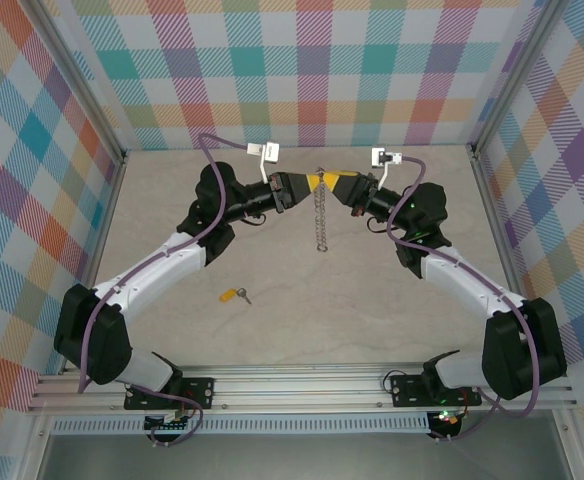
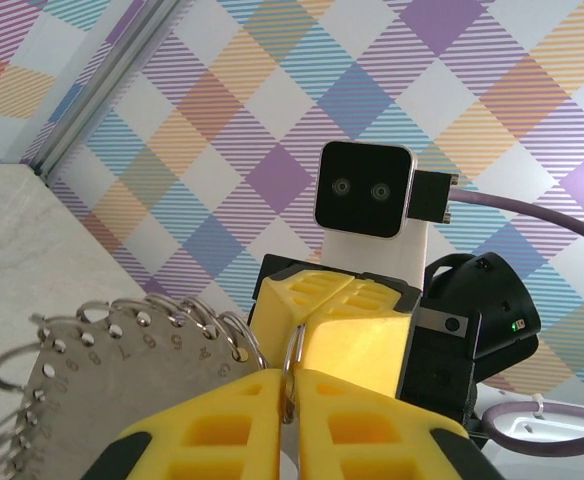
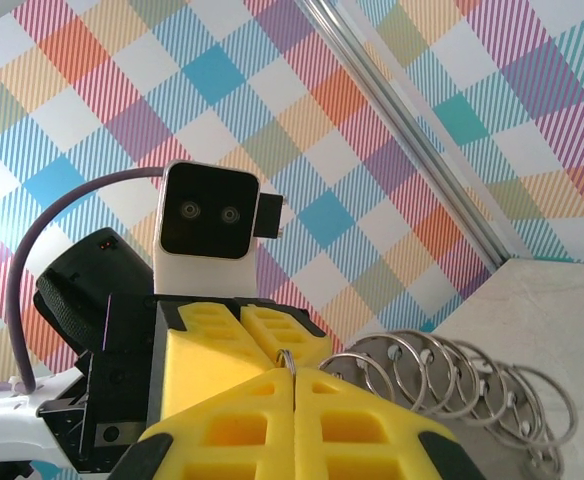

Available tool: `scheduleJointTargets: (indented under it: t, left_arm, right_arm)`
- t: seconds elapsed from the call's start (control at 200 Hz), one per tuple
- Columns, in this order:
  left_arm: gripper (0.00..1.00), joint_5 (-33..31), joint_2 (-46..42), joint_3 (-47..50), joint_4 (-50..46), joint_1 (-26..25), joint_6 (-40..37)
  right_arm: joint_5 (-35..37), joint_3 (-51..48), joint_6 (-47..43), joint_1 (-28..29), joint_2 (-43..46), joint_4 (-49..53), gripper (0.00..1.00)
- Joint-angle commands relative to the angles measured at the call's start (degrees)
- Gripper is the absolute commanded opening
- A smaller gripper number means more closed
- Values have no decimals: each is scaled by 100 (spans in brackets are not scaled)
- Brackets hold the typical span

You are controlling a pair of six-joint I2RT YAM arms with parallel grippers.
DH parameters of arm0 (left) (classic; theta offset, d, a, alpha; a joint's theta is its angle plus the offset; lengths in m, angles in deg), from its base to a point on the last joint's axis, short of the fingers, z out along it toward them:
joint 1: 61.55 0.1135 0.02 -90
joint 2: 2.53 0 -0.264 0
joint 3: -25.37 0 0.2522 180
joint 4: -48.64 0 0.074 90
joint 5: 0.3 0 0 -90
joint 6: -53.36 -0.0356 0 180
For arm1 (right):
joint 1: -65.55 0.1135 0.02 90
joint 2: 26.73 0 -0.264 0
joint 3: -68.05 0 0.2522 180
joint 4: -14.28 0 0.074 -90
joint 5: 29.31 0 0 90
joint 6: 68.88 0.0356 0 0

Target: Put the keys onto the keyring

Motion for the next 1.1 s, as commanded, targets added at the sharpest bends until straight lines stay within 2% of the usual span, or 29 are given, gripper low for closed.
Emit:
scheduleJointTargets:
  t: [0.0,0.09,0.18,0.305,0.445,0.56,0.67,0.685,0.74,0.855,0.955,1.095]
  left_arm:
    - [9,124,25,-240,291,-117,-38]
    - [9,102,52,-269,277,-117,-35]
    - [17,73,82,-302,260,-126,-35]
    - [18,78,121,-347,275,-152,-35]
    - [13,130,147,-374,273,-179,-46]
    - [0,142,147,-374,274,-188,-70]
    - [0,124,110,-382,107,-188,-185]
    - [0,118,102,-391,58,-188,-222]
    - [0,99,65,-430,-190,-188,-404]
    - [0,122,-17,-585,-878,-188,-955]
    - [0,215,-52,-787,-1489,-192,-1465]
    - [0,397,-30,-1172,-2438,-185,-2250]
  right_arm:
    - [-45,56,73,37,-29,-217,0]
    - [-65,65,66,41,-22,-189,0]
    - [-74,65,56,41,-12,-133,0]
    - [-92,65,45,41,-3,-109,0]
    - [-83,59,21,41,16,-68,0]
    - [-74,56,7,41,23,-36,0]
    - [19,73,-63,41,57,216,0]
    - [50,73,-81,34,75,278,5]
    - [193,52,-150,-12,172,564,35]
    - [346,9,-286,-241,495,1321,53]
    - [260,-8,-396,-446,777,1919,57]
    - [-52,97,-707,-558,1063,2665,56]
